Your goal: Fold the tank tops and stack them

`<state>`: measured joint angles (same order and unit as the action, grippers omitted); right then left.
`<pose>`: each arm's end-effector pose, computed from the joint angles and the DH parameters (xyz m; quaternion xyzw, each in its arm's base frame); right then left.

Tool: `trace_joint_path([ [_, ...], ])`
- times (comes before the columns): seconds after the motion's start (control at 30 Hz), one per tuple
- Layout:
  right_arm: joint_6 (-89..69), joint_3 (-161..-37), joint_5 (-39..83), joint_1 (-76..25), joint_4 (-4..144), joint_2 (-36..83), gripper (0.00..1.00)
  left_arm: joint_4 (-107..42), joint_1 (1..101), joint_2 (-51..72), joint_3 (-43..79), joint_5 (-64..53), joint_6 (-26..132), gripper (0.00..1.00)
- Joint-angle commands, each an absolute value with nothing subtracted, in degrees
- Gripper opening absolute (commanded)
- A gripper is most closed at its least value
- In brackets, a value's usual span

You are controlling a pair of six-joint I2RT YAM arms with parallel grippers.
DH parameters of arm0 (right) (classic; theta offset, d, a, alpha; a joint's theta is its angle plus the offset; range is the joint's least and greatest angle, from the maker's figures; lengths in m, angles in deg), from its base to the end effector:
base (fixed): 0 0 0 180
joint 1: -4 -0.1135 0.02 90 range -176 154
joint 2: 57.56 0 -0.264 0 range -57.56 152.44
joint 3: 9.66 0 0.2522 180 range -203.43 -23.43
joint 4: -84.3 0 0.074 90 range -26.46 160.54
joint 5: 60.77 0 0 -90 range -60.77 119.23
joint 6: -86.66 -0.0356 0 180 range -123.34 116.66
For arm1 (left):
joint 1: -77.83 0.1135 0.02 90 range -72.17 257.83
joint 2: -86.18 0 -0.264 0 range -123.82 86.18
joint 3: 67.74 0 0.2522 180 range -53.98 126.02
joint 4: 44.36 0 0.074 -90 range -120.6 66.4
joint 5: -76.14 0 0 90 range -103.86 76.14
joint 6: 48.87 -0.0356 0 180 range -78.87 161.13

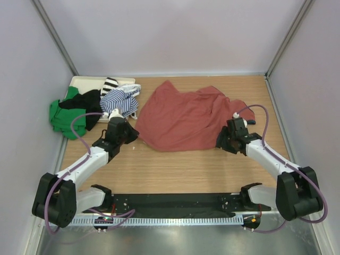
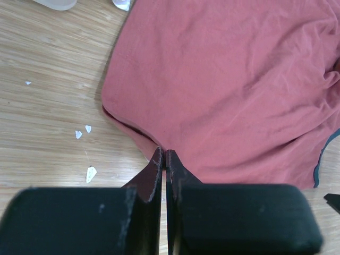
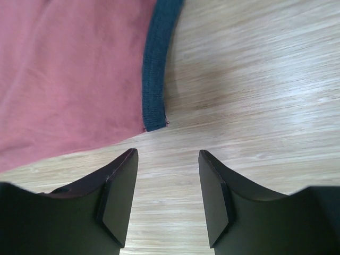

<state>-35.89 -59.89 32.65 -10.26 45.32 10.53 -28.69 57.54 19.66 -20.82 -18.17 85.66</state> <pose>0.2151 0.0525 0.1894 0.1607 0.9445 0.0871 0.2731 0.2277 -0.0813 0.2078 -0.2032 0.8641 -0.2180 0.4057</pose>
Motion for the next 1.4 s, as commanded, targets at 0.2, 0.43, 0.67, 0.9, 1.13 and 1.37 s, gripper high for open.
trace_joint_path([
  [0.2,-37.00,-60.78,30.64,-11.46,53.04,18.46,0.55,-30.78,57.26,20.17,-19.62,-20.89,83.93,0.00],
  [0.43,-36.82,-62.97,32.22,-11.38,55.41,23.03,0.48,-30.77,57.35,20.09,-19.53,-21.06,83.93,0.00],
  [0.67,-34.89,-67.45,35.64,-10.50,54.72,26.64,0.08,-30.77,57.26,18.52,-19.00,-21.76,83.76,0.00],
  [0.9,-33.57,-81.93,35.91,-4.45,52.52,37.61,0.01,-31.04,57.35,6.66,-8.67,-23.61,87.27,0.00],
  [1.13,-33.40,-96.56,35.73,-4.08,45.23,43.88,0.01,-23.93,57.61,-8.93,7.19,-20.37,87.18,0.00],
  [1.37,-38.91,-70.30,37.92,-4.60,42.51,14.64,0.01,-20.24,54.37,17.20,-10.98,-23.26,88.76,0.00],
])
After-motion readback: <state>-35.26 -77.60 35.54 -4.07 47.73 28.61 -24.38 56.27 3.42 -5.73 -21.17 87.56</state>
